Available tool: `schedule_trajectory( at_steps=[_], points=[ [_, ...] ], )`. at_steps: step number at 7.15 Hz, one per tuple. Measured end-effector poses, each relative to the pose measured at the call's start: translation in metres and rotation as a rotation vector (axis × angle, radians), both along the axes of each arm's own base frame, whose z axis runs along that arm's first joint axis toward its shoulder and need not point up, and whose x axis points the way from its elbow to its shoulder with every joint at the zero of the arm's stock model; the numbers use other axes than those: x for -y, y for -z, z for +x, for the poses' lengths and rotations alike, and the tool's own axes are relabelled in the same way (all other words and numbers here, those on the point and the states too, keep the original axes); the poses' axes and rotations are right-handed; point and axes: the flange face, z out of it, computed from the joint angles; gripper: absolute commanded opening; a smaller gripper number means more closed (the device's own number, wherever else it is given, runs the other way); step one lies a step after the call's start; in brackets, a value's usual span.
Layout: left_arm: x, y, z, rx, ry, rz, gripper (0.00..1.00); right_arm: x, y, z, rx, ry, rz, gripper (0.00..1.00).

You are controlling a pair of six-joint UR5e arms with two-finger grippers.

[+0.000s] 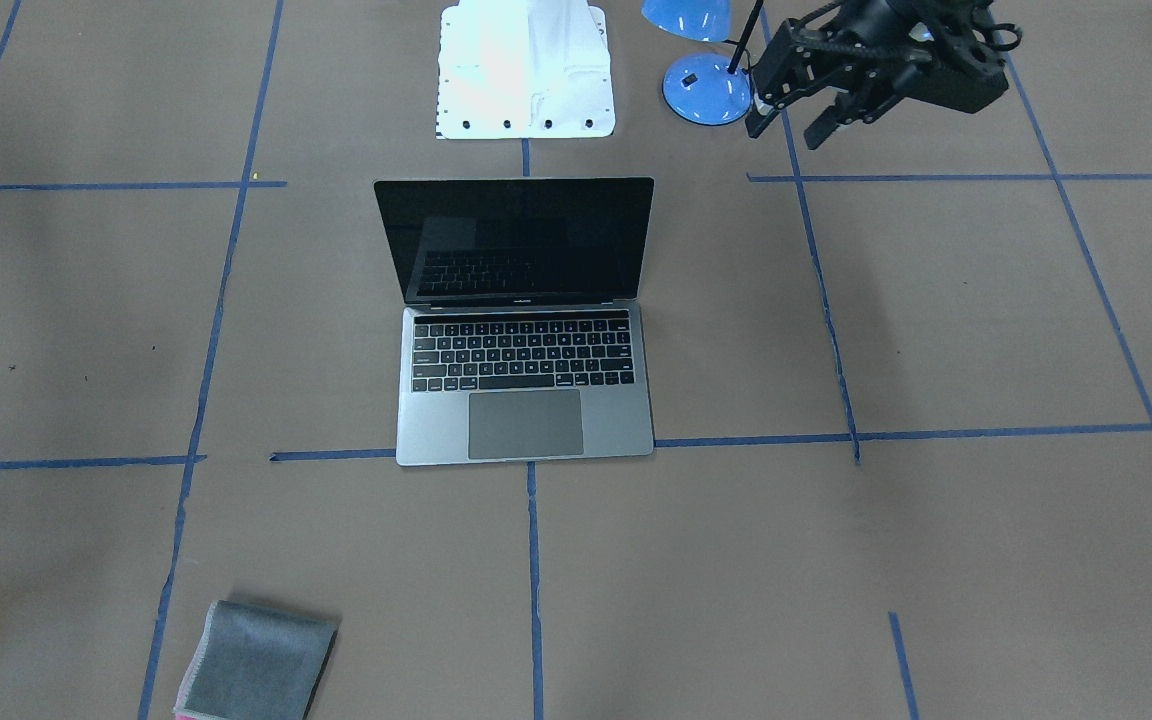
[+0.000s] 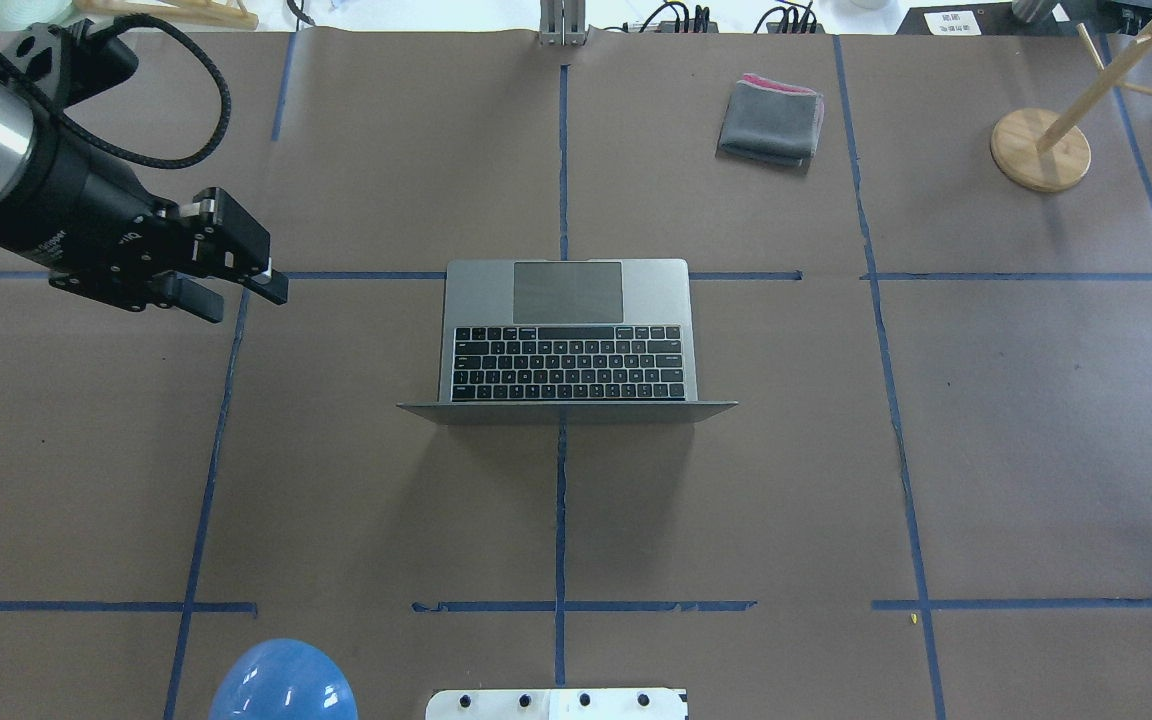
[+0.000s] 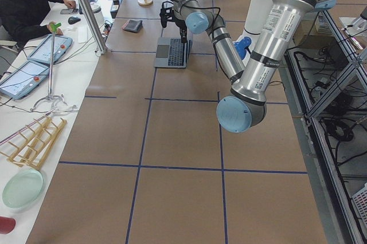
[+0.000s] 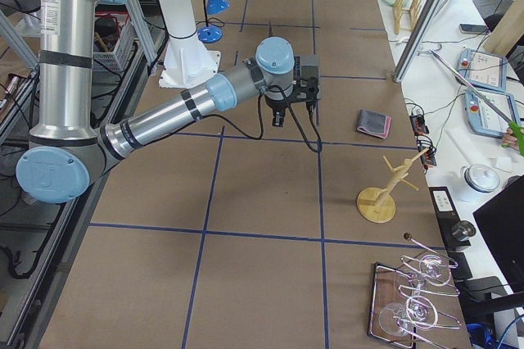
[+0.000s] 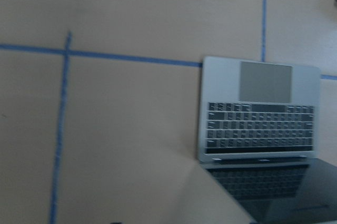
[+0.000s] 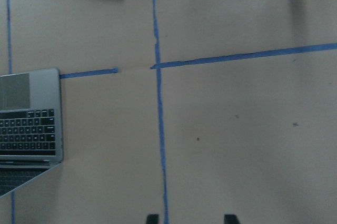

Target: Close laptop

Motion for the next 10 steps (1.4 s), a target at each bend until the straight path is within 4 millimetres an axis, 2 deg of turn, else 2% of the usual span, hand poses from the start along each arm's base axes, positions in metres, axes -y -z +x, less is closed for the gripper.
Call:
schedule_trajectory(
  at_steps=[3,6,8,9,10],
  points=[
    [-0.041,0.033,0.058,-0.033,-0.074,-0.044,0.00,-0.038,0.045,-0.107,0.135,0.039,-0.043,0.00],
    [-0.086,0.048,0.121,-0.009,-0.081,-0.019,0.00,-0.088,0.069,-0.210,0.157,0.039,0.015,0.00],
    [-0.106,0.044,0.157,0.025,-0.082,0.009,0.00,-0.133,0.090,-0.288,0.156,-0.015,0.092,0.00],
    [-0.106,0.039,0.171,0.050,-0.075,0.015,0.00,-0.156,0.097,-0.323,0.150,-0.058,0.138,0.00],
    [-0.105,0.035,0.183,0.070,-0.066,0.021,0.00,-0.171,0.100,-0.348,0.146,-0.087,0.168,0.00]
  ],
)
